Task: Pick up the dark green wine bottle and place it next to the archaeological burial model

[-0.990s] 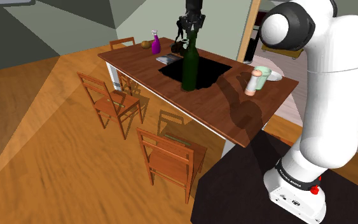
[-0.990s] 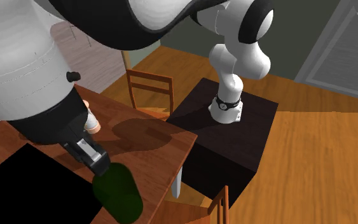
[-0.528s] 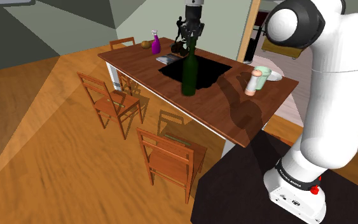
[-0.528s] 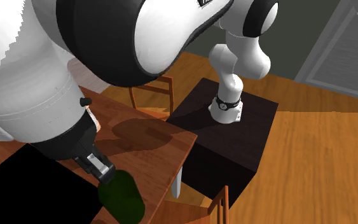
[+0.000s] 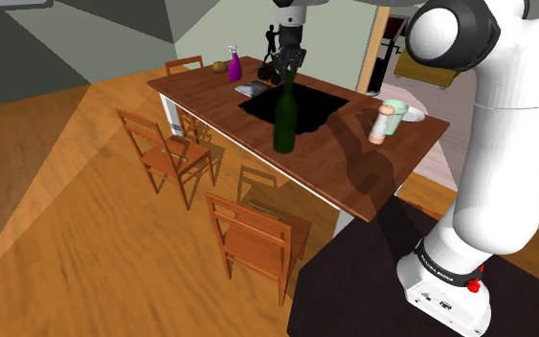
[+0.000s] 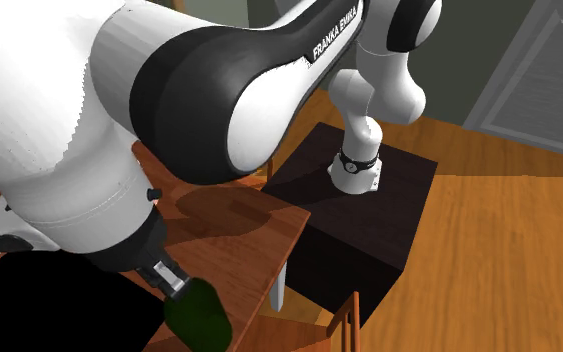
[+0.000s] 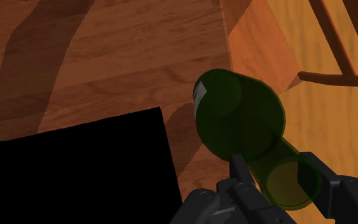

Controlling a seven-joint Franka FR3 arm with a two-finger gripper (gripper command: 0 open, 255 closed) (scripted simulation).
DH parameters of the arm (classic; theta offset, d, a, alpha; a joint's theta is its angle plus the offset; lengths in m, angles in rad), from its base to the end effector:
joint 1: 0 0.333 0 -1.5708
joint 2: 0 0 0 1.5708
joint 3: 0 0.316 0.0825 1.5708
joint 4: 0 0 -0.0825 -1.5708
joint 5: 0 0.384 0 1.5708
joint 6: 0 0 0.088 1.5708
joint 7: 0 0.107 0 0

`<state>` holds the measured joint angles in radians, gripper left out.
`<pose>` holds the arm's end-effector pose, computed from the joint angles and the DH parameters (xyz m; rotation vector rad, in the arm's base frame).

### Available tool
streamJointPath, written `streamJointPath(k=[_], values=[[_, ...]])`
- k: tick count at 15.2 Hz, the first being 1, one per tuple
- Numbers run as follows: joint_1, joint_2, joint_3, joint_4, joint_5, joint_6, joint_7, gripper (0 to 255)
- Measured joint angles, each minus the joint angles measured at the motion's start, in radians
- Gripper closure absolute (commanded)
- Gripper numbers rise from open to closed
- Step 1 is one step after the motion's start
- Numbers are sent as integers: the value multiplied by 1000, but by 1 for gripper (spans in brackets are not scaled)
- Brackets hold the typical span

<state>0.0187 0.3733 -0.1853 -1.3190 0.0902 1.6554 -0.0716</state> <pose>0.6616 -0.0806 0.5256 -3.1121 0.1441 0.0436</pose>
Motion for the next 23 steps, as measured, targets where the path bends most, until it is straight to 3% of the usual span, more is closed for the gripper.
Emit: streamJointPath(k=[9,15,16,23], values=[[5,-5,1,-121,0,116,-4,255],[6,-5,2,-131,0,126,-5,255],[6,-4,2,-130,1,126,-5,0],[6,-6,2,-119,0,114,-4,0]])
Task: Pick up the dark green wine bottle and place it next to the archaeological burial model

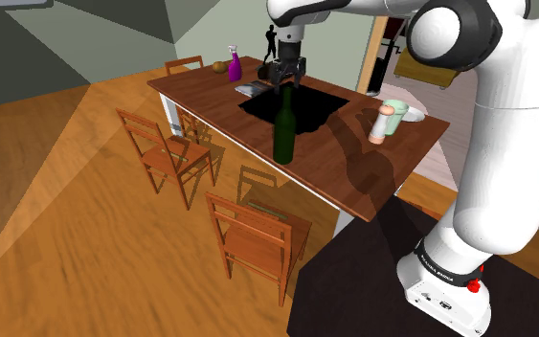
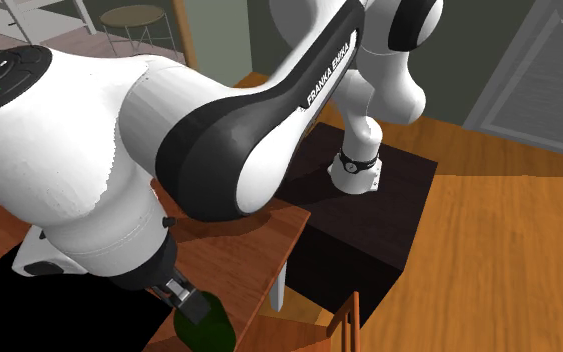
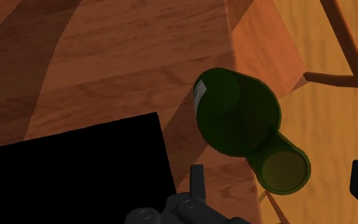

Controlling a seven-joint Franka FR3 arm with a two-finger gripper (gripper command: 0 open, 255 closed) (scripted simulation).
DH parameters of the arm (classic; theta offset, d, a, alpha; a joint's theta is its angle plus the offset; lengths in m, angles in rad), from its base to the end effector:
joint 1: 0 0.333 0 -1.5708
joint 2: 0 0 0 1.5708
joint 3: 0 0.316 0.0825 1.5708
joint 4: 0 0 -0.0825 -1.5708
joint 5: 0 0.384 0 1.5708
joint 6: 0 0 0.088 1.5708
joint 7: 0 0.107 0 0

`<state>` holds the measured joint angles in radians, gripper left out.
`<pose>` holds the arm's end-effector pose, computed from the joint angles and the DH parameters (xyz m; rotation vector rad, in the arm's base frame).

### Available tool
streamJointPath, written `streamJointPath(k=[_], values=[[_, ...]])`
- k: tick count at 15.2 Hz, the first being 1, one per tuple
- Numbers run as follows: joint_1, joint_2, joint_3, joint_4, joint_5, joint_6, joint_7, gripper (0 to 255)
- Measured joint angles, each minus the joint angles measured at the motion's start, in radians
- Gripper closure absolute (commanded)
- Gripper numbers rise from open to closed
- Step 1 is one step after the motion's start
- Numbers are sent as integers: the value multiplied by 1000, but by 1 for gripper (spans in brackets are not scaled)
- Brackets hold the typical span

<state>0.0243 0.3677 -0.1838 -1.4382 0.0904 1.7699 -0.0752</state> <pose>0.6619 -0.0804 0.4822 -3.1122 0.1440 0.0420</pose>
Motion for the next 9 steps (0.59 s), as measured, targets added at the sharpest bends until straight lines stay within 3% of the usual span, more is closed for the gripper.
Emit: streamJointPath(k=[4,9], values=[[-6,8,-2,110,1,-101,2,0],[-8,13,-2,134,1,-121,1,0]])
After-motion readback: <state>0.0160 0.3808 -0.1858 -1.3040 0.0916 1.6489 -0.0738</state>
